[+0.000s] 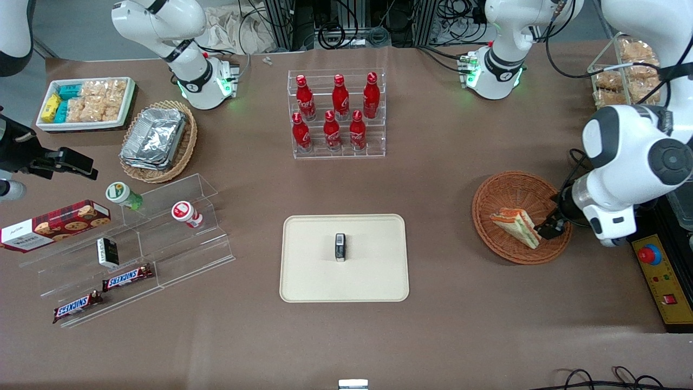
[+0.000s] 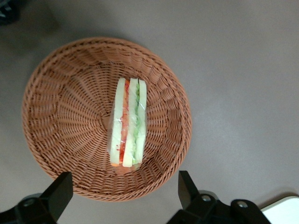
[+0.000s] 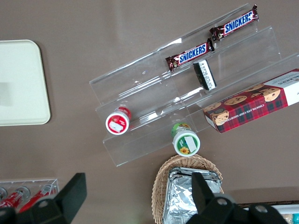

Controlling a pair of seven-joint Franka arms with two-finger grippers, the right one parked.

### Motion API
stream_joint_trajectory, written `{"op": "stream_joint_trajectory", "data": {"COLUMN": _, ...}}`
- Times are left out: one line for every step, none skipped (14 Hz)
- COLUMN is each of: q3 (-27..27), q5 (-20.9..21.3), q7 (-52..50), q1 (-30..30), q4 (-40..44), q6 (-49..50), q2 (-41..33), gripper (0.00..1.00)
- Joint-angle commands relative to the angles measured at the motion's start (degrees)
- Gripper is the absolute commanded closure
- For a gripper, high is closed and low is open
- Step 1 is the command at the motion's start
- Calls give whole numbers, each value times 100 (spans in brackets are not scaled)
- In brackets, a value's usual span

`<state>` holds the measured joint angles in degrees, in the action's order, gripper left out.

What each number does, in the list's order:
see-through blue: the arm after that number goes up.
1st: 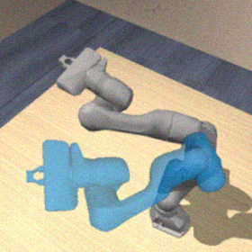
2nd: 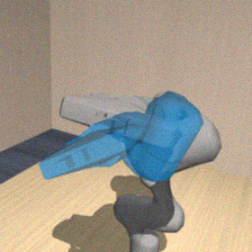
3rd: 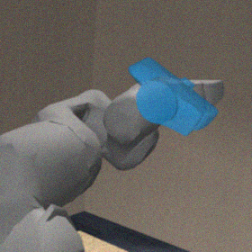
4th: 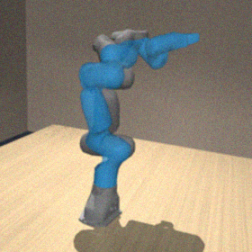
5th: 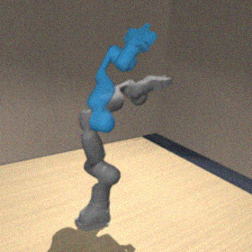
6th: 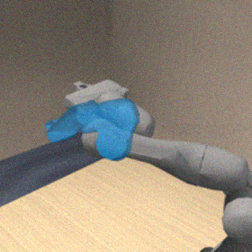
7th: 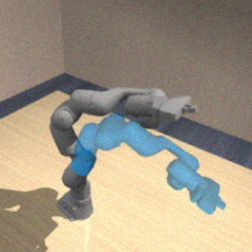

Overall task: Place sandwich from basket to tray
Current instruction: 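Lower the open left gripper around the sandwich and close it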

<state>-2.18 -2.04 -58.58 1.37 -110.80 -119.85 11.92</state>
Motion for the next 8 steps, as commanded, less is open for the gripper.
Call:
{"op": "stream_joint_trajectory", "data": {"q3": -1, "q5": -34, "q7": -189, "q1": 56, "q4": -432, "q6": -520, "q2": 4, "gripper": 0}}
{"op": "stream_joint_trajectory", "data": {"q3": -1, "q5": -25, "q7": -189, "q1": 56, "q4": -564, "q6": -670, "q2": 4, "gripper": 0}}
{"op": "stream_joint_trajectory", "data": {"q3": 7, "q5": -7, "q7": -189, "q1": 56, "q4": -652, "q6": -776, "q2": 4, "gripper": 0}}
{"op": "stream_joint_trajectory", "data": {"q3": 7, "q5": 10, "q7": -181, "q1": 47, "q4": -740, "q6": -838, "q2": 4, "gripper": 0}}
{"op": "stream_joint_trajectory", "data": {"q3": 7, "q5": 10, "q7": -189, "q1": 47, "q4": -793, "q6": -908, "q2": 13, "gripper": 0}}
{"op": "stream_joint_trajectory", "data": {"q3": 7, "q5": 10, "q7": -189, "q1": 47, "q4": -872, "q6": -1005, "q2": 13, "gripper": 0}}
{"op": "stream_joint_trajectory", "data": {"q3": 7, "q5": 10, "q7": -189, "q1": 47, "q4": -951, "q6": -1084, "q2": 13, "gripper": 0}}
{"op": "stream_joint_trajectory", "data": {"q3": 7, "q5": 10, "q7": -189, "q1": 47, "q4": -1021, "q6": -1189, "q2": 13, "gripper": 0}}
